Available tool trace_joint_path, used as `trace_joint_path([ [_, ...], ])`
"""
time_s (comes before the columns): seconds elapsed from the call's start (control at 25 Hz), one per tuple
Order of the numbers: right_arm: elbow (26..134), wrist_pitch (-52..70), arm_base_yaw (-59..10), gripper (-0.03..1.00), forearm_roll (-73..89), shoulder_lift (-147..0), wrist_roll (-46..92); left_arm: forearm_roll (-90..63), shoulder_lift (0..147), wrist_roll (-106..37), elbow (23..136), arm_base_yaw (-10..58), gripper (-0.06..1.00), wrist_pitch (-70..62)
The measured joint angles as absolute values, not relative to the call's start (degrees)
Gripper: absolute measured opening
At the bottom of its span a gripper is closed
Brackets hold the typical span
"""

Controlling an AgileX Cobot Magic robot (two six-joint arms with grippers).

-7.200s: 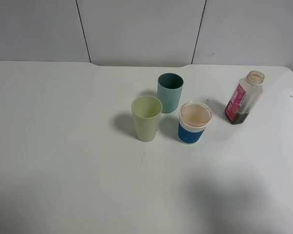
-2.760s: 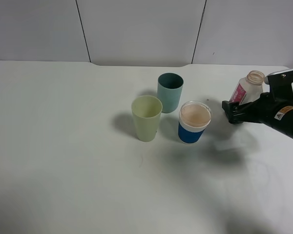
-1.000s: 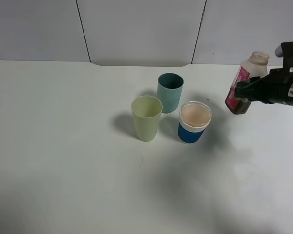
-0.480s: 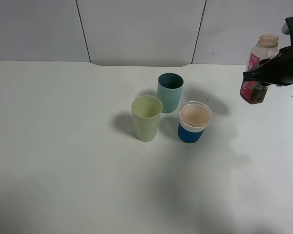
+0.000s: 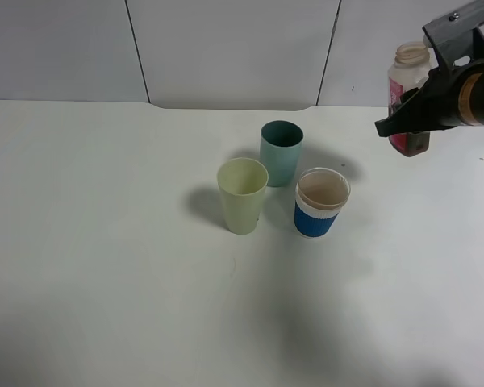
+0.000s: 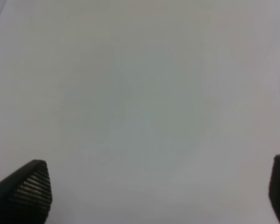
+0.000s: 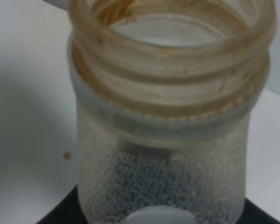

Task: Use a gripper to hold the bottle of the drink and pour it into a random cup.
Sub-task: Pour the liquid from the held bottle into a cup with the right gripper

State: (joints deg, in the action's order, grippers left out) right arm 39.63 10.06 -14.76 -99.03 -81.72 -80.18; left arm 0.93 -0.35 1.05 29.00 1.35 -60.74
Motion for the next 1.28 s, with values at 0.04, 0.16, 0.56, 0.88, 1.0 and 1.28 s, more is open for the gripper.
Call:
trace_joint_path([
  [0.04,39.63,10.58,-15.35,0.36,-99.03,-81.72,-79.27,0.93,-0.35,1.05,29.0,1.35,0.93,-60.74],
  [0.16,39.63,11.27,-16.77,0.36,-99.03,-81.72,-76.49,0.93,-0.35,1.05,29.0,1.35,0.93,-60.74],
  [0.56,39.63,14.38,-24.03,0.36,-99.03,-83.13,-63.3,0.93,-0.35,1.05,29.0,1.35,0.93,-60.74],
  [0.88,40.09,15.89,-25.95,0.36,-98.98,-86.66,-61.31,0.93,-0.35,1.05,29.0,1.35,0.93,-60.74],
  [1.0,41.29,16.81,-25.99,0.36,-98.98,-87.83,-63.87,0.93,-0.35,1.05,29.0,1.35,0.93,-60.74],
  [1.28,45.38,19.09,-27.06,0.36,-98.98,-91.47,-66.58,0.93,-0.35,1.05,29.0,1.35,0.93,-60.74],
])
